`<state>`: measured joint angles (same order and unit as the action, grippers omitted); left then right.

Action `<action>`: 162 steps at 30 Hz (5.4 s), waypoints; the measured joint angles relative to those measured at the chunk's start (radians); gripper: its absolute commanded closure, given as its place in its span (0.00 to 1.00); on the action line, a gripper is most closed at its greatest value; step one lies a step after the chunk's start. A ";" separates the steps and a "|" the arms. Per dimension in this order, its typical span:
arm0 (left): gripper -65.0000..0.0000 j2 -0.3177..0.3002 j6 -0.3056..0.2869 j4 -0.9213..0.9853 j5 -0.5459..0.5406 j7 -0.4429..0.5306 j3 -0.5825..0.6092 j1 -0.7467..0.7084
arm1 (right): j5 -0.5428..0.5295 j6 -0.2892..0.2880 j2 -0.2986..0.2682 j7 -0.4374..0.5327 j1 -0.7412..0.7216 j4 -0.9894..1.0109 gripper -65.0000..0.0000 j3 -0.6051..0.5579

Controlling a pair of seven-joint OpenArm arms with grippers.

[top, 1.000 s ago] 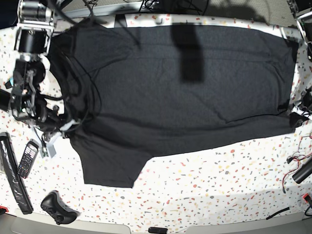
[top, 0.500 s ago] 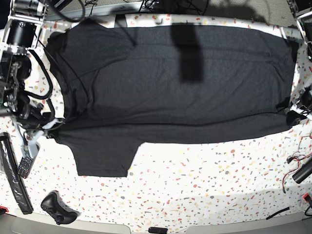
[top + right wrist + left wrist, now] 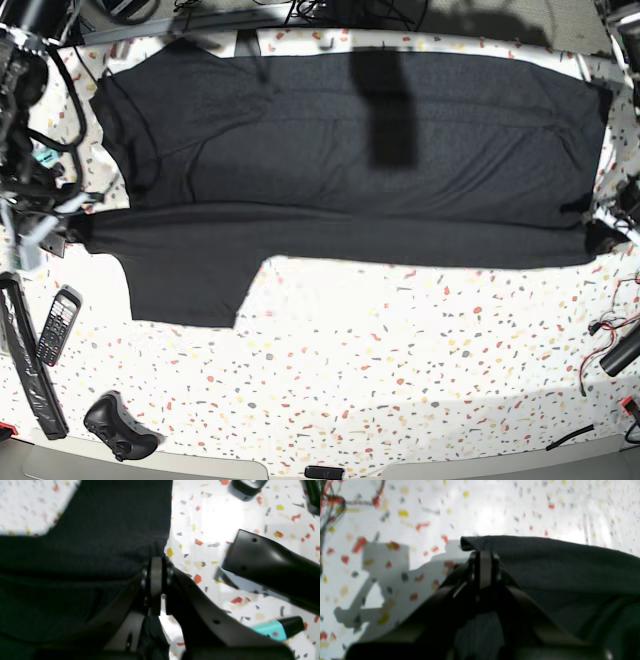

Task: Fold the T-shirt properly
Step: 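Lift the hem and fold it over toward the collar with both grippers, then lower the folded hem onto the shirt and open both grippers, then move the right gripper to the shirt's folded end near it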

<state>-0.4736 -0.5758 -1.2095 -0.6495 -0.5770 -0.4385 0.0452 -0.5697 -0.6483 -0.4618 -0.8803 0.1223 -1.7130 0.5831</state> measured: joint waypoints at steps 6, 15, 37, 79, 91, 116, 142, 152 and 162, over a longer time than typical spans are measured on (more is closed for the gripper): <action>1.00 0.008 -0.001 -0.112 -0.030 0.000 -0.107 -0.084 | -0.025 -0.019 0.001 -0.013 0.065 -0.001 1.00 0.037; 1.00 0.008 -0.001 -0.142 -0.046 -0.007 -0.179 -0.184 | -0.029 -0.022 0.003 -0.023 0.106 -0.001 1.00 0.038; 0.58 0.066 -0.001 -0.142 0.006 -0.023 -0.181 -0.200 | -0.140 -0.022 0.005 -0.127 0.063 -0.001 0.60 0.037; 0.58 0.169 0.038 -0.263 0.059 -0.018 0.008 -0.103 | 0.231 0.087 0.011 -0.094 -0.838 1.194 0.61 -0.469; 0.58 0.169 0.038 -0.263 0.086 -0.018 0.008 -0.103 | 0.319 0.102 0.076 -0.064 -0.856 1.233 0.82 -0.467; 0.58 0.171 0.039 -0.263 0.127 0.001 0.007 -0.107 | 0.341 -0.045 0.091 -0.065 -0.715 0.735 1.00 -0.827; 0.58 0.171 0.039 -0.263 0.127 0.001 0.007 -0.109 | 0.252 0.024 0.091 -0.078 -0.525 0.340 0.45 -0.693; 0.58 0.171 0.038 -0.263 0.126 0.000 0.007 -0.108 | 0.167 0.068 0.052 -0.101 -0.619 0.613 0.45 -0.546; 0.58 0.171 0.038 -0.263 0.126 0.001 0.007 -0.108 | 0.166 0.069 0.032 -0.018 -0.827 0.985 0.45 -0.520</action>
<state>-0.3023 -0.5377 -1.4723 -0.5232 -0.5762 -0.4313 -0.0631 -0.4034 -0.5793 -0.4301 -0.8986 -0.7048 -0.7284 0.0631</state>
